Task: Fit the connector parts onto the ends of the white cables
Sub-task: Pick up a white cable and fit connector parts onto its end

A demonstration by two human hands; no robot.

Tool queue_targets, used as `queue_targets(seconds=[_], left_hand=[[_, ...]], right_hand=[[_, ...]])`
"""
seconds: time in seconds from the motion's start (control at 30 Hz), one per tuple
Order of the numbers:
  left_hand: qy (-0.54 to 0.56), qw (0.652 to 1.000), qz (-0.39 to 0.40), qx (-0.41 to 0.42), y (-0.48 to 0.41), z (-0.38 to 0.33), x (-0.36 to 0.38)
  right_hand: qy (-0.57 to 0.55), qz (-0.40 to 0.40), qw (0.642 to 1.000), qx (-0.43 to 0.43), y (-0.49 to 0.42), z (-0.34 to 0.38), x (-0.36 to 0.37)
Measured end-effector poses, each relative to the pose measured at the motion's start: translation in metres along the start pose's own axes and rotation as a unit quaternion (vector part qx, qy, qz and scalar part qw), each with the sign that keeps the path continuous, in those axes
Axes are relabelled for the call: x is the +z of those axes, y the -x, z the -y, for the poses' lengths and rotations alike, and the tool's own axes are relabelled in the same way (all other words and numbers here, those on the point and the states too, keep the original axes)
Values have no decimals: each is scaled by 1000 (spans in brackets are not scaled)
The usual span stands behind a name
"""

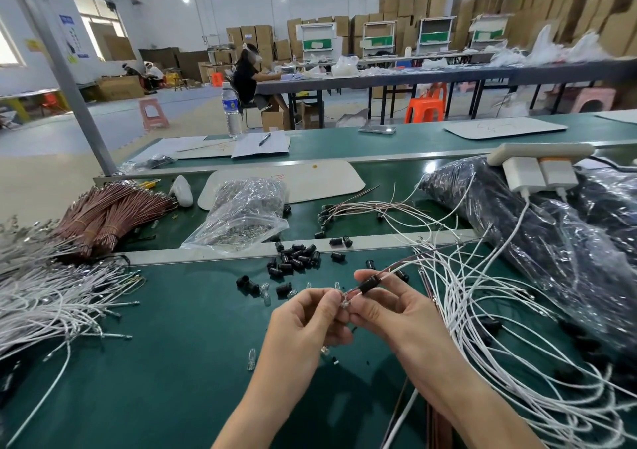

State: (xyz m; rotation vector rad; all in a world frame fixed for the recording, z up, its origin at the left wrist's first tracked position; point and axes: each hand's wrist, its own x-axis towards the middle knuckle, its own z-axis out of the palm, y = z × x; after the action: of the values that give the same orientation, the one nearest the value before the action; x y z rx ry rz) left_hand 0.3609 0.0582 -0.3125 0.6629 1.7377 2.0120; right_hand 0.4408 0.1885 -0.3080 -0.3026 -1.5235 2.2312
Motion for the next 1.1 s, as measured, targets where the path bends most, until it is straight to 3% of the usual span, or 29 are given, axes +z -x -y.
queue_targets(seconds=[0.7, 1.1], left_hand=[[21, 998, 41, -46, -1, 5, -1], [-79, 996, 16, 30, 2, 8, 3]], right_hand=[[90, -47, 994, -48, 1, -1, 2], [77, -40, 996, -33, 3, 0, 2]])
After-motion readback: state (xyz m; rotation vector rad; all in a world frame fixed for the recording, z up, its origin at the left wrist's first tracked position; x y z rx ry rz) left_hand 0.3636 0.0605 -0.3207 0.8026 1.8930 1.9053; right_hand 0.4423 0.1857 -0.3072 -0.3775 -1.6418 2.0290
